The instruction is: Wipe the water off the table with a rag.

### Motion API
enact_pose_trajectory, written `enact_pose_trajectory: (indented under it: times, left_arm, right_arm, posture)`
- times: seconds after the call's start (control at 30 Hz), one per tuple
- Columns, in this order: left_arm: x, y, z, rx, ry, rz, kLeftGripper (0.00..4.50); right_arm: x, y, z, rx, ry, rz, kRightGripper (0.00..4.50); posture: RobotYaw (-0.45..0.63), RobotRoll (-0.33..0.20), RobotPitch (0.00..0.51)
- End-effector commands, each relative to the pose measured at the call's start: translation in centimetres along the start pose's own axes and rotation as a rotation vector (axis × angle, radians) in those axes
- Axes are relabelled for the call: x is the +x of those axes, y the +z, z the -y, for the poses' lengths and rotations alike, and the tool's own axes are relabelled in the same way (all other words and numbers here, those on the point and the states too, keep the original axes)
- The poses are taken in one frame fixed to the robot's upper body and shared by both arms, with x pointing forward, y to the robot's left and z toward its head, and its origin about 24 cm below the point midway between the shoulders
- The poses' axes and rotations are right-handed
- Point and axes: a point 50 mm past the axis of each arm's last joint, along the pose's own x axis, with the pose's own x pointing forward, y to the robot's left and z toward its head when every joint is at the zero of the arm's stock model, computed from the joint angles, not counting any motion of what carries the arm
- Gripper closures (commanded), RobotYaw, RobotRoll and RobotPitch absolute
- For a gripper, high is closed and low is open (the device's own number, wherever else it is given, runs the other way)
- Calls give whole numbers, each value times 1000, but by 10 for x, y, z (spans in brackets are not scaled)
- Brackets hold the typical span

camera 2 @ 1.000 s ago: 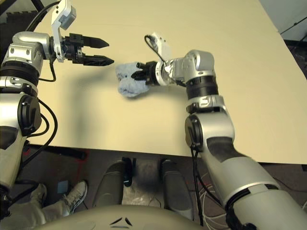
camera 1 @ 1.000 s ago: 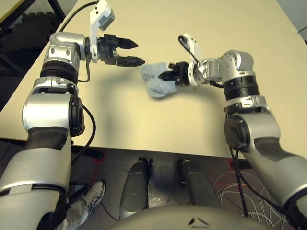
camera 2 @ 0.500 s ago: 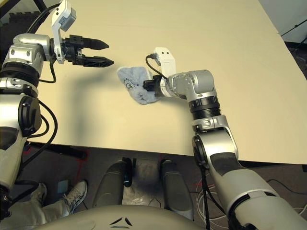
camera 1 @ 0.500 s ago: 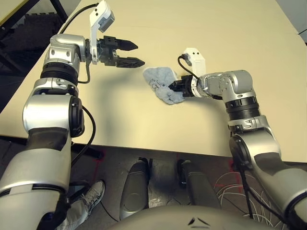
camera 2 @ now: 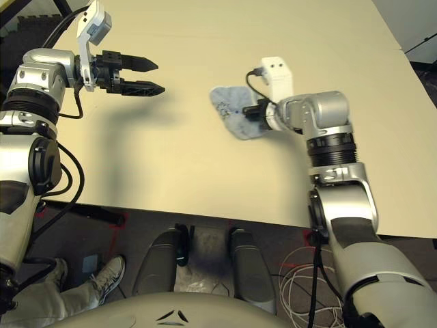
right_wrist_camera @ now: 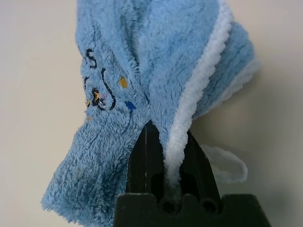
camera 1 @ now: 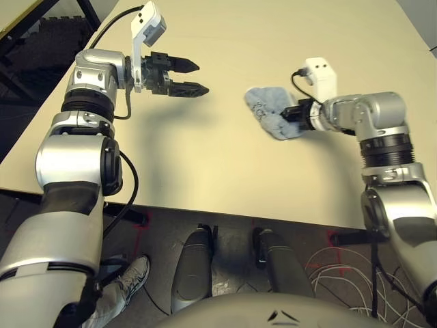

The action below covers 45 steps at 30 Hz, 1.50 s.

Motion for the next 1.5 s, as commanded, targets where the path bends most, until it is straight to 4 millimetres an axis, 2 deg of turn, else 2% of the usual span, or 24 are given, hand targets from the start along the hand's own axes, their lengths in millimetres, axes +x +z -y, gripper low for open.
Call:
enact_pose_trajectory:
  times: [0.03, 0.33, 0.47, 0.63, 0.83, 1.07, 1.27, 1.4, 1.5]
  left_arm:
    - [2, -1, 1, -7, -5, 7, 0]
    - [1, 2, 0, 1, 3, 11, 0]
    - [1, 1, 0, -2, 9, 11, 0]
    - [-1, 1, -1, -3, 15, 12, 0]
    - [-3, -2, -1, -9, 19, 11, 0]
    - [-4, -6, 0, -20, 18, 11, 0]
    - [-2, -8, 0, -26, 13, 14, 0]
    - [1, -9, 1, -30, 4, 12, 0]
    - [3, -9, 1, -30, 5, 14, 0]
  right_arm:
    - [-3, 9, 3, 10, -17, 26, 4497]
    - [-13, 75, -71, -67, 214, 247, 4497]
    - [4, 78, -89, -65, 248, 263, 4497]
    - [36, 65, -93, -34, 233, 236, 4497]
    - [57, 51, -81, 0, 161, 205, 4497]
    - [60, 36, -53, 27, 57, 150, 4497]
    - [47, 27, -20, 70, -23, 102, 4497]
    - [31, 25, 6, 105, -93, 108, 4497]
    - [20, 28, 18, 124, -119, 130, 4497]
  posture:
    - [55, 0, 202]
    - [61, 0, 195]
    - [67, 0, 193]
    - [87, 0, 192]
    - [98, 0, 197]
    - [94, 0, 207]
    - [78, 0, 207]
    - [63, 0, 205]
    - [52, 0, 203]
